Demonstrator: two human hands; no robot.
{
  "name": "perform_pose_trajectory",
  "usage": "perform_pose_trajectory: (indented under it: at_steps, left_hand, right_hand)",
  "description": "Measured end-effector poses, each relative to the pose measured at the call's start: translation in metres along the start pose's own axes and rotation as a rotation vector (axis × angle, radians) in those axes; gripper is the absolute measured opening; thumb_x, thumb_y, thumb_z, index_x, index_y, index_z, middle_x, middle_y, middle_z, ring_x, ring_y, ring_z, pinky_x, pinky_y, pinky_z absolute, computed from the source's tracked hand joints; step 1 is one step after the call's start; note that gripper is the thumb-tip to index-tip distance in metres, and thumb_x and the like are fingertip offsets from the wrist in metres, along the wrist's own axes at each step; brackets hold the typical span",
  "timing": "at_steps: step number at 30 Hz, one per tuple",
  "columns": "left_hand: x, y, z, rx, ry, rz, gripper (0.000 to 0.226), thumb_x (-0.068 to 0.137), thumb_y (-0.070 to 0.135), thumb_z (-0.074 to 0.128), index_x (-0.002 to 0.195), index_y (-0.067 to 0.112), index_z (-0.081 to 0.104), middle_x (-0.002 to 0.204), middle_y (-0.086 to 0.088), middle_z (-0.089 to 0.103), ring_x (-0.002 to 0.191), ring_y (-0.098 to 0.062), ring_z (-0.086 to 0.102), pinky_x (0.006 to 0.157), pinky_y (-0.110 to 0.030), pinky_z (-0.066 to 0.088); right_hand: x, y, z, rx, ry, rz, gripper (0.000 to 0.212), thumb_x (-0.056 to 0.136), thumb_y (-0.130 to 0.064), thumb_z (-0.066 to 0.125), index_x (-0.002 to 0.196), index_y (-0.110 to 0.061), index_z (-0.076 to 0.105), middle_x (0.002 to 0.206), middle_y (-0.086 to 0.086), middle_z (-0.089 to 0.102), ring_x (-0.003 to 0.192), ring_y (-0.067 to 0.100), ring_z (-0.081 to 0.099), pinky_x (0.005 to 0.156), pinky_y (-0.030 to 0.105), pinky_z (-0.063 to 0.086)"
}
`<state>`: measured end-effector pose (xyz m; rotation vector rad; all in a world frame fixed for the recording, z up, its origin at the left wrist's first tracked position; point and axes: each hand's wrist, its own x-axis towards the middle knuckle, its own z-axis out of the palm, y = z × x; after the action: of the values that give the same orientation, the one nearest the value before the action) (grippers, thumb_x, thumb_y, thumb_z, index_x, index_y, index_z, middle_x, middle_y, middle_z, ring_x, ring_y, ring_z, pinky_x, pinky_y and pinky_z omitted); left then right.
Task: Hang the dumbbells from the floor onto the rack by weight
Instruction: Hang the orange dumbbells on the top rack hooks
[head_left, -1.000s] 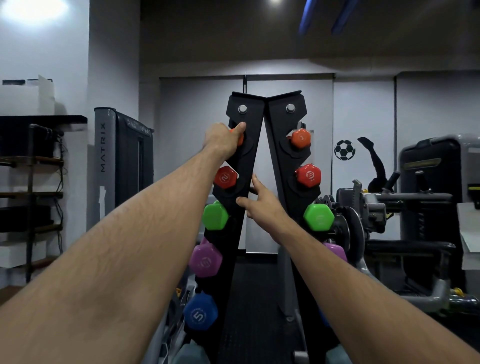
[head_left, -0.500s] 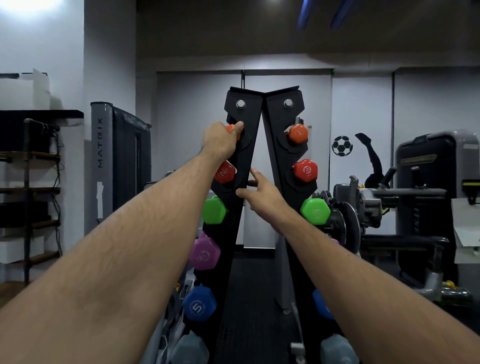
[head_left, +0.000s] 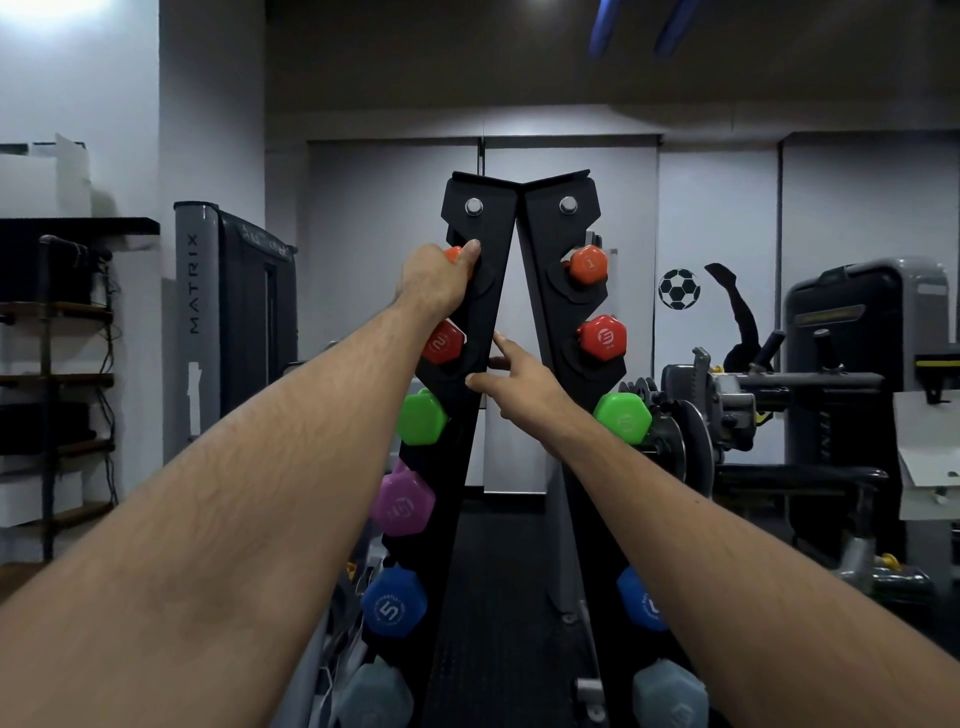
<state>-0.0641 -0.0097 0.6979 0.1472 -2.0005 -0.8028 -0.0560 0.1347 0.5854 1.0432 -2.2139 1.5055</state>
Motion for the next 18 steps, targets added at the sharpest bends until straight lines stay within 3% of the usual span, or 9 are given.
perform_pose_trajectory:
  at_steps: [3,7,10,12,14,18]
  left_hand:
    - [-0.003,0.000,0.001,-0.004,-0.001,0.021,0.053,0.101,0.061,0.044,0.102,0.010,0.060,0.096,-0.005,0.062,0.091,-0.022,0.060,0.077,-0.035,0.044]
    - [-0.007,0.004,-0.001,-0.039,0.003,0.041,0.056,0.102,0.059,0.043,0.120,0.008,0.060,0.102,-0.003,0.059,0.095,-0.021,0.057,0.081,-0.033,0.042]
    - [-0.010,0.005,-0.003,-0.049,-0.005,0.030,0.063,0.104,0.060,0.036,0.125,0.005,0.058,0.104,-0.007,0.060,0.100,-0.023,0.060,0.081,-0.034,0.041]
    - [-0.013,0.004,-0.003,-0.064,-0.003,0.022,0.068,0.103,0.062,0.035,0.140,0.007,0.049,0.123,-0.011,0.060,0.118,-0.028,0.059,0.089,-0.037,0.043]
    - [-0.017,0.000,-0.001,-0.065,0.019,0.041,0.074,0.101,0.064,0.039,0.152,0.010,0.035,0.144,-0.014,0.052,0.132,-0.032,0.051,0.103,-0.044,0.042]
    - [-0.031,-0.005,0.008,-0.018,0.077,0.123,0.081,0.098,0.066,0.043,0.157,0.013,0.026,0.155,-0.014,0.041,0.139,-0.034,0.045,0.113,-0.054,0.039]
  right_hand:
    - [-0.002,0.000,-0.002,0.006,0.000,0.002,0.067,0.097,-0.025,0.065,0.157,-0.030,0.036,0.134,-0.004,0.056,0.119,0.016,0.058,0.086,0.027,0.046]
    - [-0.003,0.000,-0.005,0.015,0.012,-0.001,0.064,0.100,-0.029,0.063,0.158,-0.029,0.035,0.126,-0.008,0.051,0.118,0.015,0.055,0.099,0.035,0.049]
    - [-0.002,0.000,-0.006,0.005,0.025,0.001,0.068,0.099,-0.036,0.062,0.160,-0.030,0.031,0.137,-0.004,0.052,0.123,0.017,0.056,0.106,0.041,0.050]
    - [-0.001,0.001,-0.007,-0.013,0.036,0.010,0.074,0.097,-0.040,0.064,0.161,-0.031,0.027,0.146,-0.002,0.051,0.127,0.019,0.055,0.107,0.046,0.050]
    - [-0.002,0.002,-0.007,-0.026,0.038,0.013,0.076,0.096,-0.040,0.065,0.161,-0.032,0.026,0.148,-0.001,0.051,0.128,0.020,0.055,0.107,0.045,0.050]
    - [-0.004,0.009,-0.010,-0.049,0.046,0.010,0.081,0.096,-0.042,0.065,0.163,-0.030,0.023,0.152,-0.002,0.049,0.135,0.019,0.051,0.098,0.030,0.039]
